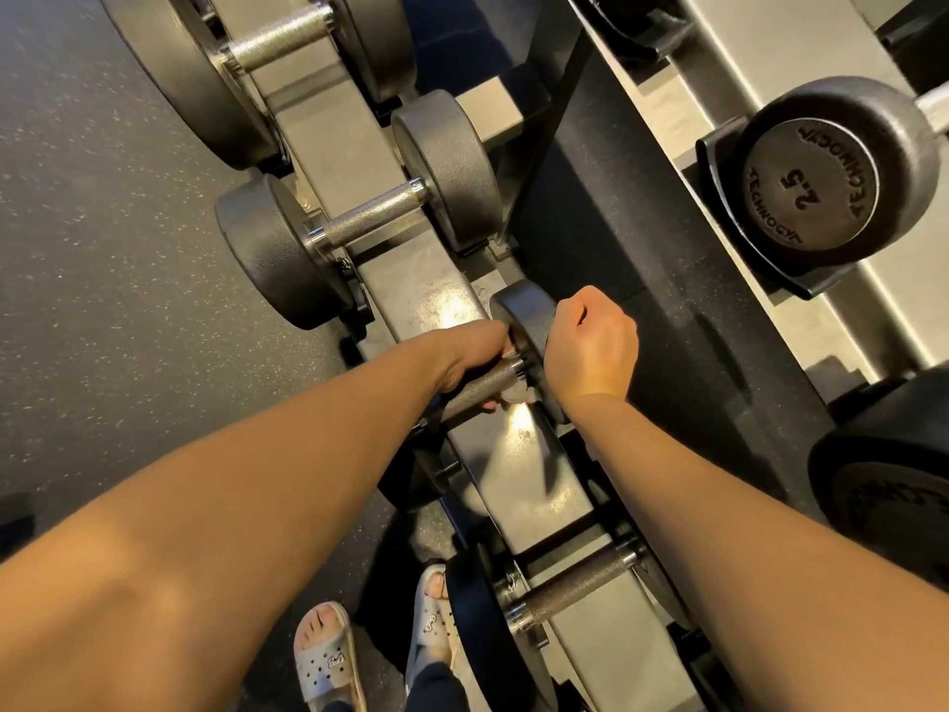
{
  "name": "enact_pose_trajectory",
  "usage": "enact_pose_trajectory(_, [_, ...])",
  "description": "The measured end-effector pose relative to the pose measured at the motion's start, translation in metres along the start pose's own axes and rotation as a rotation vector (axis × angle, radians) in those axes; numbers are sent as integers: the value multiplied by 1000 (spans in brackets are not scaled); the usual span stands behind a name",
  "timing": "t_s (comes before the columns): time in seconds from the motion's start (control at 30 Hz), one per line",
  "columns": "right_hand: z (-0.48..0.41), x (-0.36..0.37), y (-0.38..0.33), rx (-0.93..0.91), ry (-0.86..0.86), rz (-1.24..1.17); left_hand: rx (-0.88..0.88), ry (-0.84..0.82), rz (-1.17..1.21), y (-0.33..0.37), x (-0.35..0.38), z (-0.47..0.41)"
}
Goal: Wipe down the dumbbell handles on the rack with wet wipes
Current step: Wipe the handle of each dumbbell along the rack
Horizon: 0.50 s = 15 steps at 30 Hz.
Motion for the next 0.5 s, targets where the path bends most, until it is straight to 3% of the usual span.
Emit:
enact_pose_trajectory(0.3, [1,1,0,6,10,4,501,620,-227,-36,17,0])
enact_pose_trajectory(0.5, [1,1,-2,16,17,9,810,723,-677,-54,36,16])
Point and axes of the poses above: each hand's wrist, its own z-axis away from the middle knuckle, its own x-axis out of the palm, y = z × x, the point moved 1 cm from there along -z, towards the middle knuckle
